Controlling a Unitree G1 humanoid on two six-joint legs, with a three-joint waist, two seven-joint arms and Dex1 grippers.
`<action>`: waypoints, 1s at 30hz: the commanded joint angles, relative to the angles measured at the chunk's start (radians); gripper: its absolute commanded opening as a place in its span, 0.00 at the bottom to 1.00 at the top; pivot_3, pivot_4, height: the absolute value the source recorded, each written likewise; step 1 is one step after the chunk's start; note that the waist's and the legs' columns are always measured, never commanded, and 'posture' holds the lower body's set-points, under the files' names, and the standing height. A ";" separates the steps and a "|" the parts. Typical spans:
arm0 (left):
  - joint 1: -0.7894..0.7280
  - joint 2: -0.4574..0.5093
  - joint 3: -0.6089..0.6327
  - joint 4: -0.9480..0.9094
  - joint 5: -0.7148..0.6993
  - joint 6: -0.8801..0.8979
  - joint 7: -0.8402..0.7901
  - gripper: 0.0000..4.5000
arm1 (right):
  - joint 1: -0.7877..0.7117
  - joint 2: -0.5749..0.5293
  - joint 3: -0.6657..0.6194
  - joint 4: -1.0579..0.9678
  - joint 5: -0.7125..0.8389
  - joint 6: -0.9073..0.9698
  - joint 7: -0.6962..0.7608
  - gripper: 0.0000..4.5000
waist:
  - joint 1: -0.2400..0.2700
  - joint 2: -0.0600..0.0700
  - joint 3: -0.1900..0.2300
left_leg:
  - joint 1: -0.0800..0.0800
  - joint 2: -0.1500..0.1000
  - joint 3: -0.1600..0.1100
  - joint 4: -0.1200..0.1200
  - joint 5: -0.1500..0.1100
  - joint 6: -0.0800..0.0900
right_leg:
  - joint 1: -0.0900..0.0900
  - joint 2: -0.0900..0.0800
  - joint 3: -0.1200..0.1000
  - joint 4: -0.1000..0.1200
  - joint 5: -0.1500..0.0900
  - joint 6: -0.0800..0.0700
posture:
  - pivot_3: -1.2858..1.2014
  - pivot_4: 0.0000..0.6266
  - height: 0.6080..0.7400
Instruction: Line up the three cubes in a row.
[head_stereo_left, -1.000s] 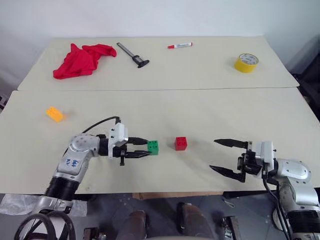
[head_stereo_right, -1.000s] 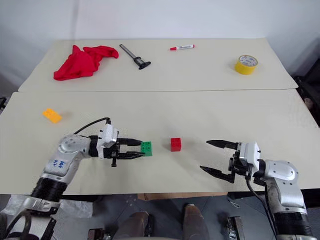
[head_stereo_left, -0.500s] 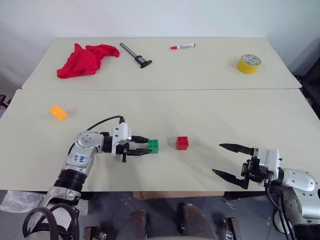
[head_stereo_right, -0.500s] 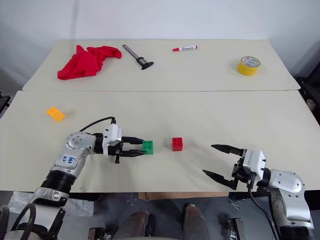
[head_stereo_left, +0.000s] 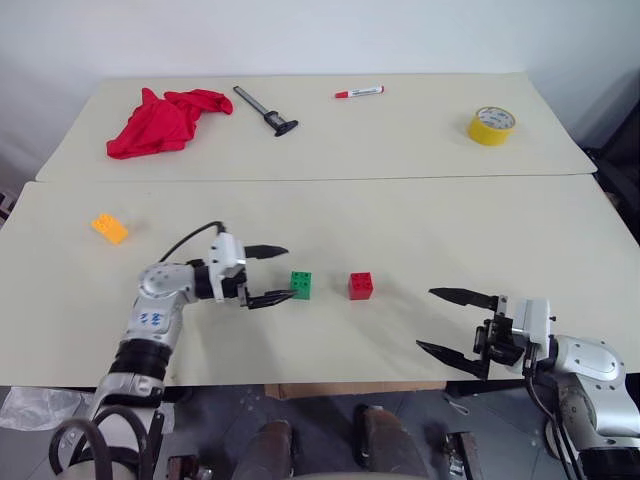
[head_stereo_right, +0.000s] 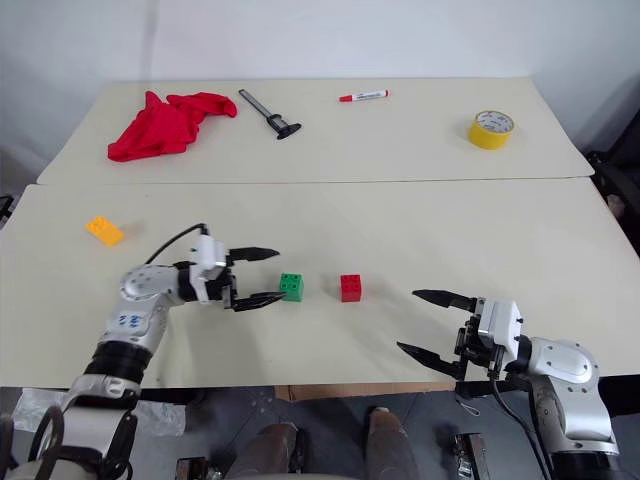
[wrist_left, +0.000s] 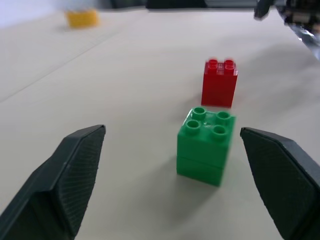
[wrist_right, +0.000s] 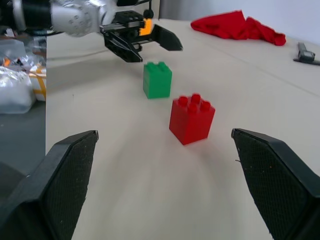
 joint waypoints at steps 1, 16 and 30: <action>0.206 0.027 0.153 -0.236 -0.054 0.041 0.131 1.00 | -0.041 0.026 0.024 -0.037 0.042 0.030 -0.002 1.00 | -0.002 0.000 0.000 | 0.000 0.000 -0.001 0.000 0.000 0.000 | 0.000 -0.001 0.000 0.000 0.000 0.000 | 0.52 0.24 1.00; 0.734 -0.395 0.617 -0.438 -0.113 0.027 0.796 1.00 | -0.223 0.138 0.093 0.036 -0.001 -0.014 -0.002 1.00 | 0.040 -0.002 0.000 | 0.001 -0.002 -0.003 0.000 -0.002 0.002 | 0.004 -0.002 0.000 -0.008 0.000 -0.001 | 0.52 0.24 1.00; 0.040 -0.224 0.484 -0.206 0.075 0.370 1.326 1.00 | -0.250 0.119 0.110 0.025 0.001 0.033 0.002 1.00 | 0.034 -0.006 -0.002 | 0.001 -0.004 -0.002 0.000 0.000 0.000 | 0.002 0.000 -0.002 0.000 0.001 0.001 | 0.52 0.24 1.00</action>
